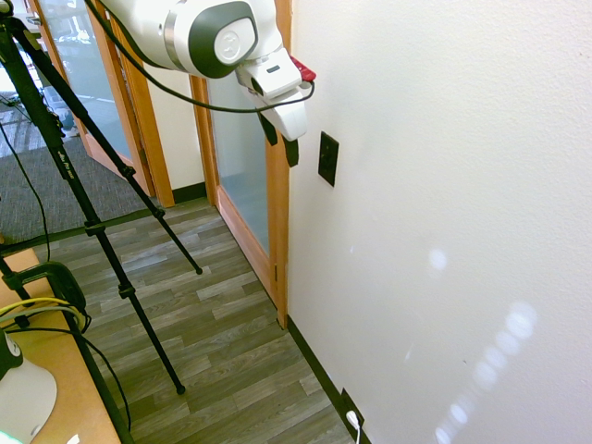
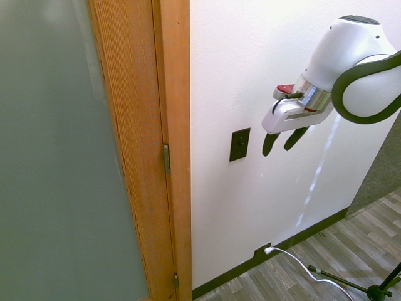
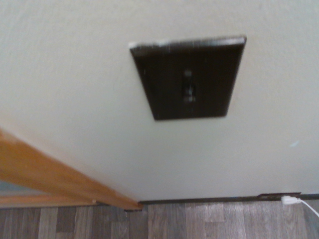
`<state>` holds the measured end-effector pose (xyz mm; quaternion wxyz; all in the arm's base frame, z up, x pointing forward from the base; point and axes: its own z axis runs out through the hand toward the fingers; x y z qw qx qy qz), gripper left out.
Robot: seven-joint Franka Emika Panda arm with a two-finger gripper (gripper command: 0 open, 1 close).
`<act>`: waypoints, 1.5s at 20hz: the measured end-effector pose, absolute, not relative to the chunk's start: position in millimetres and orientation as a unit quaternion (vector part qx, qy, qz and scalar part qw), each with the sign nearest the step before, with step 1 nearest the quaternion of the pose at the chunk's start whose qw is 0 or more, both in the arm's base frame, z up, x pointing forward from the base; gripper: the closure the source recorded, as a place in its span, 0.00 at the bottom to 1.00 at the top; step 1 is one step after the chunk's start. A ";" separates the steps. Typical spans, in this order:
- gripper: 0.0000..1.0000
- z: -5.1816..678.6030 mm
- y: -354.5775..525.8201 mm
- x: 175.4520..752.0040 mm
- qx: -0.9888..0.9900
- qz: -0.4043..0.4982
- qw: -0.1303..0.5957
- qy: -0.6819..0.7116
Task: Turn off the light
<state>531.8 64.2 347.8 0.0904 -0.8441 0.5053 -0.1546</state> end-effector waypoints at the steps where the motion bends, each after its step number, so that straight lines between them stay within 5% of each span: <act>1: 0.00 346.4 64.0 538.6 -0.837 -0.162 0.091 0.514; 4: 0.00 341.2 64.8 554.8 -0.823 -0.174 0.086 0.533; 5: 1.00 339.9 65.0 560.4 -0.819 -0.179 0.083 0.539; 30: 1.00 302.6 80.8 615.2 -0.813 -0.231 0.066 0.530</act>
